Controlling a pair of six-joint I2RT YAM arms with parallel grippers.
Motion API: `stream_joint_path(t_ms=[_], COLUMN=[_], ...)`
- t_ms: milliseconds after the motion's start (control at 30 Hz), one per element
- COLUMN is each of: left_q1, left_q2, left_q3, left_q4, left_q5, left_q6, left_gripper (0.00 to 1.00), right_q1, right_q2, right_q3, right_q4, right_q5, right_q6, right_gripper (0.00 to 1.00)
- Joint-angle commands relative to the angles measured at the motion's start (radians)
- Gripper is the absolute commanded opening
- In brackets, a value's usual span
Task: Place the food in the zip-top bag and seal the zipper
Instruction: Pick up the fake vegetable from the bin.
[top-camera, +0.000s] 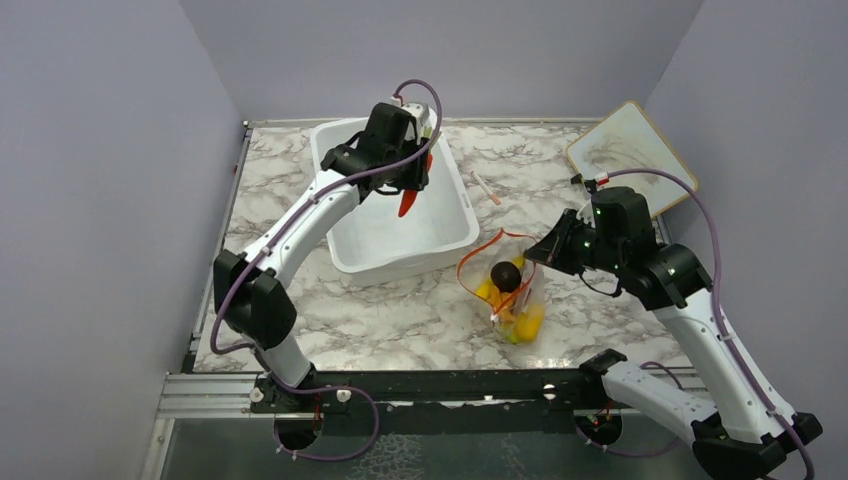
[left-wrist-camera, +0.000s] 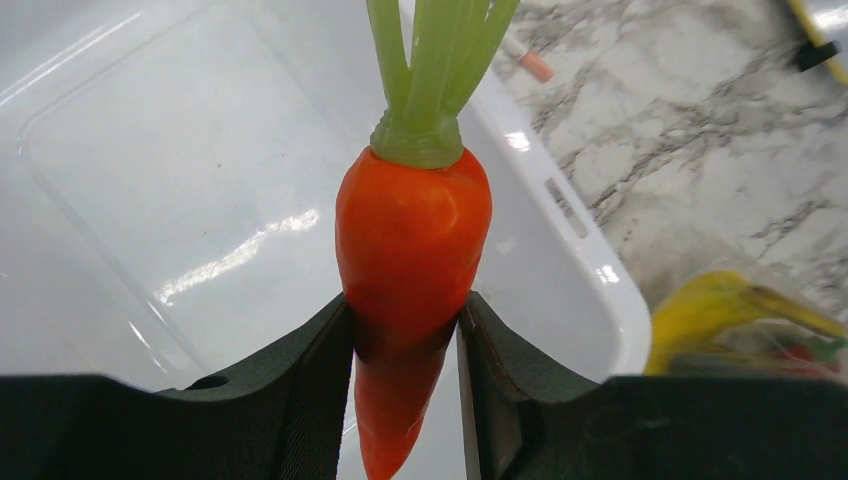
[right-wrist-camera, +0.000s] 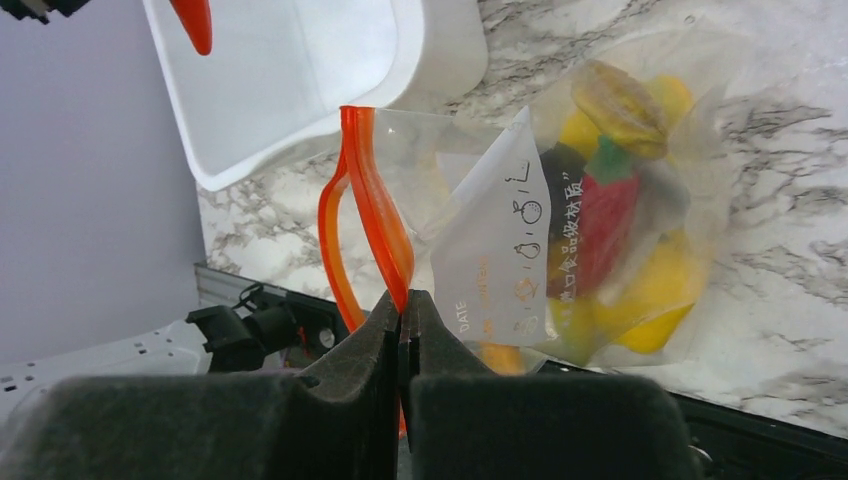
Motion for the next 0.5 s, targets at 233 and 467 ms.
stream_joint_path(t_ms=[233,467], left_q1=[-0.001,-0.044], left_q2=[-0.332,-0.364], left_q3=[-0.418,-0.519], left_q4=[0.685,0.940], left_q5=[0.419,0.555], left_q6=[-0.317,-0.495], left_gripper=[0.32,0.31], right_q1=[-0.002,-0.002], right_q2=[-0.171,-0.309], right_q3=[-0.170,-0.273], right_q4=[0.251,0.290], right_q5=[-0.069,-0.028], right_q6=[0.176,0.257], right_gripper=[0.01,0.01])
